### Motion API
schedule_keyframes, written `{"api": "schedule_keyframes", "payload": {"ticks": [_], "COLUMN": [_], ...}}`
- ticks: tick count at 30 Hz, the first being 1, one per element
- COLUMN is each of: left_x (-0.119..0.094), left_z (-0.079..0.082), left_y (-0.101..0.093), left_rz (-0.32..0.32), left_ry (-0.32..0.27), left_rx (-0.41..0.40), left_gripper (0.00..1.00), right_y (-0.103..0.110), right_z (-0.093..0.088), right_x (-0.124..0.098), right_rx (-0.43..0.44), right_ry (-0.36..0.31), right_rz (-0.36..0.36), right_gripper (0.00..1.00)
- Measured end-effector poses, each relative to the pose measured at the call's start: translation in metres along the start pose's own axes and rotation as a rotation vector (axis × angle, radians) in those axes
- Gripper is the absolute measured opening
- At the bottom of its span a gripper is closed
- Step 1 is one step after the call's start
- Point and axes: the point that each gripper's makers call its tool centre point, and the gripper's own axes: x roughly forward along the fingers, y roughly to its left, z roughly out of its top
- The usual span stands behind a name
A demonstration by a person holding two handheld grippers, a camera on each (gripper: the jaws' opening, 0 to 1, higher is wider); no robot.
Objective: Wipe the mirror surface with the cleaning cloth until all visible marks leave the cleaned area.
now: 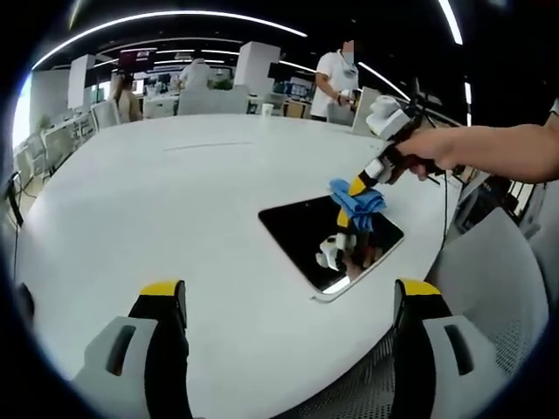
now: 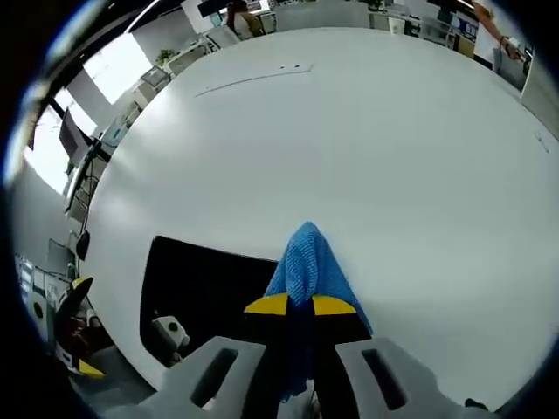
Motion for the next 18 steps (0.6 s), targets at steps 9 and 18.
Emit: {"api": "schedule_keyframes", "payload": {"ticks": [9, 18], "left_x": [0.001, 0.0], "left_z": [0.0, 0.0], "left_y": [-0.003, 0.0], "left_rz": [-0.013, -0.001], "left_ry": [0.005, 0.001], "left_rx": [0.001, 0.001], "left_gripper": [0.97, 0.97], "right_y": [0.027, 0.064], "right_z": [0.006, 0.01], "right_x": [0.01, 0.018], "right_rx": [-0.049, -0.101], "right_ry": [0.019, 0.023], "right_rz": [0.006, 0.033], "right_gripper": [0.02, 0.02]}}
